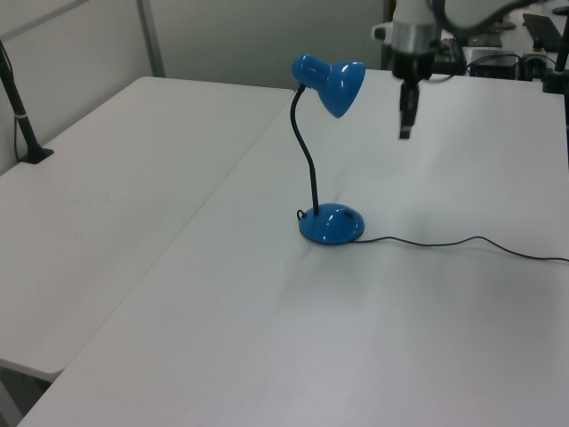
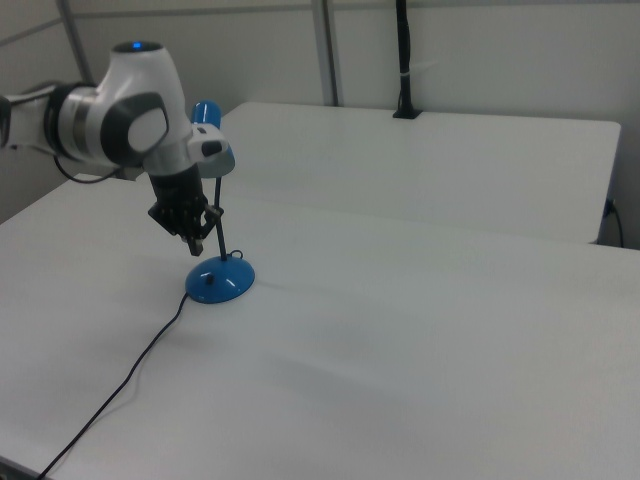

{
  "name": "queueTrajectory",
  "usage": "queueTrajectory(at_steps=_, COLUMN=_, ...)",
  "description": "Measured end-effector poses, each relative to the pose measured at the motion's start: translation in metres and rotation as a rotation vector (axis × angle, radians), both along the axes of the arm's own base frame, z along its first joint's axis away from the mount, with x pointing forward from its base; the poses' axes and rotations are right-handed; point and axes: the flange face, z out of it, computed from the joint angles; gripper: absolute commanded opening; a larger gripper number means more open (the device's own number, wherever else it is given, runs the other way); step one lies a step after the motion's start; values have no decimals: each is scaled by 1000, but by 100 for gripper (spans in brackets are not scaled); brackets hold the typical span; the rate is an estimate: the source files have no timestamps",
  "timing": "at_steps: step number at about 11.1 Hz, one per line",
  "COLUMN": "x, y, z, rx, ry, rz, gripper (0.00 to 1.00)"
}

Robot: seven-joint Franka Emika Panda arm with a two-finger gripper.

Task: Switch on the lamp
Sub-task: 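Lower the gripper toward the switch on the blue lamp base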

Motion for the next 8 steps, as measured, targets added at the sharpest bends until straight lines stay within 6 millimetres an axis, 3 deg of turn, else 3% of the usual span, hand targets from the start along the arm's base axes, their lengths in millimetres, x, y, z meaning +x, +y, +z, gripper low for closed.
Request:
queueTrajectory(at_steps=3, x=11, y=33, z=-62, rx=39, ry=-105, rz=-103, gripper=0)
queueTrajectory(at_steps=8, x=27, y=68, z=-108, rx=94, ry=-184, rz=-165, gripper=0)
